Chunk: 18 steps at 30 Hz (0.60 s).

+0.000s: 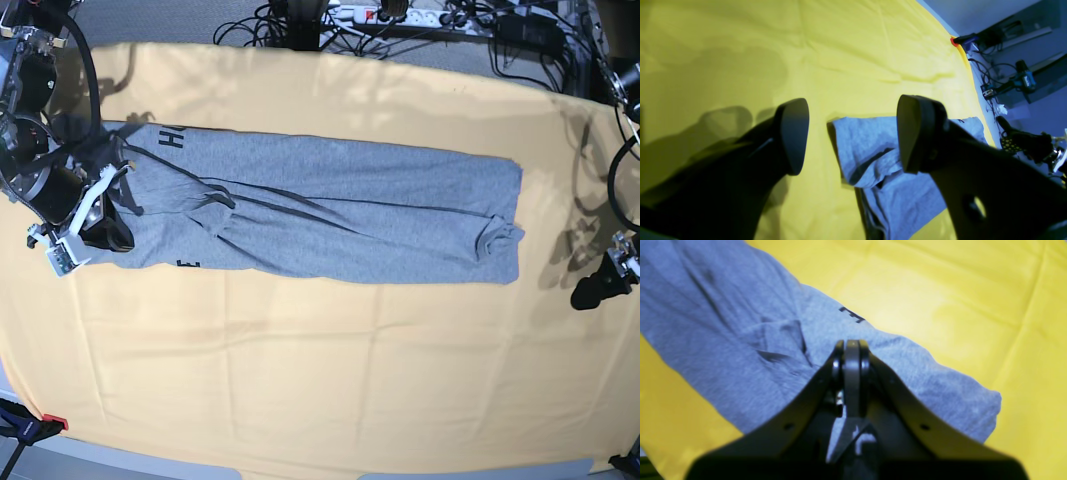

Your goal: Layout the t-shirt on the table in an organized manner, then fold the t-shirt properly

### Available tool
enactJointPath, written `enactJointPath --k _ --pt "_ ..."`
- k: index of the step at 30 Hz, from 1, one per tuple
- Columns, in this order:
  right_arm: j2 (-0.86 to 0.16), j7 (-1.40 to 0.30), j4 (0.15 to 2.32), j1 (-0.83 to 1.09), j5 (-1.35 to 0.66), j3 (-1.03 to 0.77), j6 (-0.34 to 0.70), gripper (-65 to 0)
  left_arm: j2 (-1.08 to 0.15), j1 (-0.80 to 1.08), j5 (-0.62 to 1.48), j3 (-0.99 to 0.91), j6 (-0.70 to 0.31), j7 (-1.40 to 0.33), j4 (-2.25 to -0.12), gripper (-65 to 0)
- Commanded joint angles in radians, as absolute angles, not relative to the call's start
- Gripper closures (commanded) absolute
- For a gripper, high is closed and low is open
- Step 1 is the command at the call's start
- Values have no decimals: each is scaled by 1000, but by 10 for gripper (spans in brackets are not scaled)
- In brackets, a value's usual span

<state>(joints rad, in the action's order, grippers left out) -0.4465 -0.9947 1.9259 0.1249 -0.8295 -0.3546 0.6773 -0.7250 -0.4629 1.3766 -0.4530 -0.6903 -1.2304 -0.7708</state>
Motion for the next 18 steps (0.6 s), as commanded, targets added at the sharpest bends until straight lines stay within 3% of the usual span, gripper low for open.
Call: enactJointPath --k 1,12,18 --pt "-460 -953 1910 125 -834 -360 677 0 -759 -488 1403 -464 -698 -1213 -785 -424" --pt "-423 -916 1583 130 -825 -360 698 0 -761 -410 1484 -531 -698 -1340 -785 -424" --pt "-401 -916 1568 130 -754 -360 698 0 -740 -313 1484 -531 -698 -1343 -785 -424"
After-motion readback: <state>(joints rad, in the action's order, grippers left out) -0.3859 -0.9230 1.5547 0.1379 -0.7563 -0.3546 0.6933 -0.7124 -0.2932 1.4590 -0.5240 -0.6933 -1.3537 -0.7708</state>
